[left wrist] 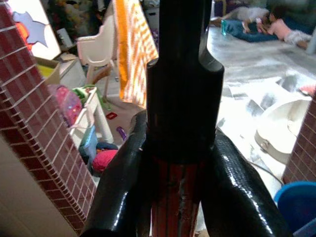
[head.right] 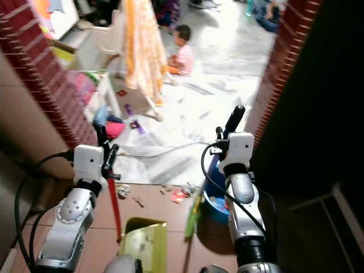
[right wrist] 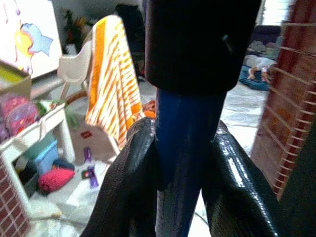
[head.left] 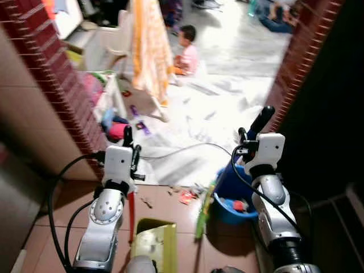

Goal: Sweep floor

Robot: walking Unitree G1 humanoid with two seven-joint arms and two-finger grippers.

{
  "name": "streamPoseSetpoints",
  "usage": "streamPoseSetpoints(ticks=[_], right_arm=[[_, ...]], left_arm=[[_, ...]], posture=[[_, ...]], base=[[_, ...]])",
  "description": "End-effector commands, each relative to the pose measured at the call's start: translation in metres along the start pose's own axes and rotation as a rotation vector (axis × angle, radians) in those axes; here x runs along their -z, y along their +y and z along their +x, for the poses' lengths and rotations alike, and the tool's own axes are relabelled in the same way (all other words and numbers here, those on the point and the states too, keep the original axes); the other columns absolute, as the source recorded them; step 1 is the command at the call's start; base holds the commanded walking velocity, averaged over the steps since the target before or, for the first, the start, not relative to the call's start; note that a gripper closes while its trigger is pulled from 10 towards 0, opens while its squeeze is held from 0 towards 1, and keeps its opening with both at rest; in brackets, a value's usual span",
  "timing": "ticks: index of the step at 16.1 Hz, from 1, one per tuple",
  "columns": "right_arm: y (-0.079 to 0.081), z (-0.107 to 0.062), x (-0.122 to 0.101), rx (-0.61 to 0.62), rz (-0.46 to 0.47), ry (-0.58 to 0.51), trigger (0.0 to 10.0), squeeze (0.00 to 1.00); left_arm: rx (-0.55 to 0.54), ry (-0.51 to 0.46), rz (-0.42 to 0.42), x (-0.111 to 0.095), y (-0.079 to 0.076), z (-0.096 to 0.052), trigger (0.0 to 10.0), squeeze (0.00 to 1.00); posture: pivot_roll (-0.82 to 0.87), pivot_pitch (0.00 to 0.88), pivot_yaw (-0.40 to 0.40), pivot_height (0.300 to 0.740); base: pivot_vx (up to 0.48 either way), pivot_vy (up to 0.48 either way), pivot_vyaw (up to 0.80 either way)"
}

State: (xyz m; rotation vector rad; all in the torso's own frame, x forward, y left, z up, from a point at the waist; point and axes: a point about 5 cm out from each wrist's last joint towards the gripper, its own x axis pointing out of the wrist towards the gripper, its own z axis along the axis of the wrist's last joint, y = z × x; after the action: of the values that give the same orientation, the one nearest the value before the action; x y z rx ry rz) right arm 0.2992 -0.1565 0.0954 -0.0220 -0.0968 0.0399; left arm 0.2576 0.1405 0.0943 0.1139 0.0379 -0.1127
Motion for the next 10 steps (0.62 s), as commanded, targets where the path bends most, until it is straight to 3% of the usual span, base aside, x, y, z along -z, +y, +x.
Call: streamPoseSetpoints(ticks=[1, 6, 10], right_arm=[[0.009, 0.014, -0.014, -0.045, -0.027, -0.040, 10.0, 0.00], [0.019, 0.023, -0.020, -0.094, -0.108, -0.071, 10.0, 0.00], [0.013, 0.020, -0.012, -0.064, -0.173, -0.042, 10.0, 0.00]], left_arm=[[0.006, -0.060, 0.021, -0.014, 0.001, 0.008, 10.0, 0.00], [0.002, -0.066, 0.004, -0.018, -0.001, 0.010, 10.0, 0.00], [0.031, -0.027, -0.010, -0.009, -0.003, 0.005, 10.0, 0.00]], posture=[[0.03, 0.000, -0.031, 0.740], [0.03, 0.000, -0.038, 0.740], [0.03, 0.000, -0.024, 0.740]], base=[[0.000, 0.480, 0.00], [0.000, 0.480, 0.00], [0.000, 0.480, 0.00]])
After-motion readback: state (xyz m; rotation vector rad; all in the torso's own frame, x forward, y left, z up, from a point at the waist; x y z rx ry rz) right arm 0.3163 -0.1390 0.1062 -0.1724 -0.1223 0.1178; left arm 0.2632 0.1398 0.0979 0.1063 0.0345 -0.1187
